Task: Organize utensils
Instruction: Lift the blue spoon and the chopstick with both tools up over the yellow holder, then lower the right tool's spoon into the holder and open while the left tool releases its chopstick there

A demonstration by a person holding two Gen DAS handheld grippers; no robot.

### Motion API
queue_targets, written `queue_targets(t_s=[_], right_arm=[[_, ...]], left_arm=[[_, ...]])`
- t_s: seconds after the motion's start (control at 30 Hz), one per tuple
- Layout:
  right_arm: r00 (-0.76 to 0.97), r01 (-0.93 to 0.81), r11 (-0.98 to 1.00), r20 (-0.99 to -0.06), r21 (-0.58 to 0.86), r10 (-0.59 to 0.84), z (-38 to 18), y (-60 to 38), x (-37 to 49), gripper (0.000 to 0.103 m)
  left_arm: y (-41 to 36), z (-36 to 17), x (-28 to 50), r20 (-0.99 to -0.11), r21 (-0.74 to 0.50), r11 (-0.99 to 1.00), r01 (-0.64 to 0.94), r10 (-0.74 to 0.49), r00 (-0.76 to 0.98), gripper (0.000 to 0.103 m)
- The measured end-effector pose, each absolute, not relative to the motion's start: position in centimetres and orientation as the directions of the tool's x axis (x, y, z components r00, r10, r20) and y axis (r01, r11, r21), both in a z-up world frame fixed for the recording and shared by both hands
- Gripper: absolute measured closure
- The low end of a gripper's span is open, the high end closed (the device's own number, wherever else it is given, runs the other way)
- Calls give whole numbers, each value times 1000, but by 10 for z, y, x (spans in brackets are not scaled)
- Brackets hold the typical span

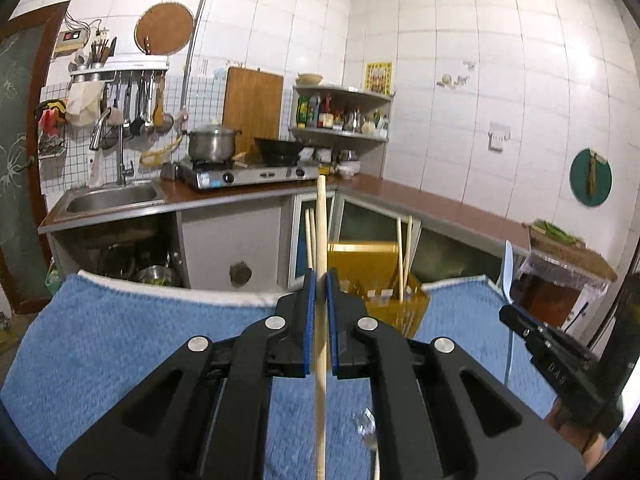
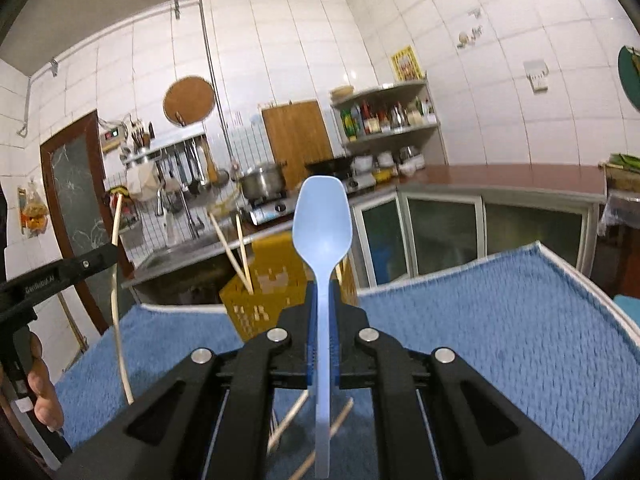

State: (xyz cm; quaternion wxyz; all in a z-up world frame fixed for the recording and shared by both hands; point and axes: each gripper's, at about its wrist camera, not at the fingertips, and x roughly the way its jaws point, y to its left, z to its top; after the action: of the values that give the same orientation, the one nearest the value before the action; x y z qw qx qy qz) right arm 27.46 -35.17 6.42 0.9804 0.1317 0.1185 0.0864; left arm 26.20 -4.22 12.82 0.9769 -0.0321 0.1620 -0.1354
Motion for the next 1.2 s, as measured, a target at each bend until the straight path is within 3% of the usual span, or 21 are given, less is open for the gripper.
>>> queue_targets(t_s=[0.4,0.7,0.9,1.2], right_arm=[[972,-215,934,-28,284,232,107,-345,322,97],[977,-215,931,62,294,206,108,-342,370,97],[978,-209,929,76,307,195,96,-345,391,97],[978,-209,939,59,274,201,82,-330,411,97]], left_arm=[[-70,178,311,-147,-112,948,298,-312,938,99],[-85,170,373,-86,-141,945,296,-309,947,99],[-97,153,387,-62,-100,951,292,-299,952,99],[-97,123,410,-101,-109,953,283,-294,951,99]])
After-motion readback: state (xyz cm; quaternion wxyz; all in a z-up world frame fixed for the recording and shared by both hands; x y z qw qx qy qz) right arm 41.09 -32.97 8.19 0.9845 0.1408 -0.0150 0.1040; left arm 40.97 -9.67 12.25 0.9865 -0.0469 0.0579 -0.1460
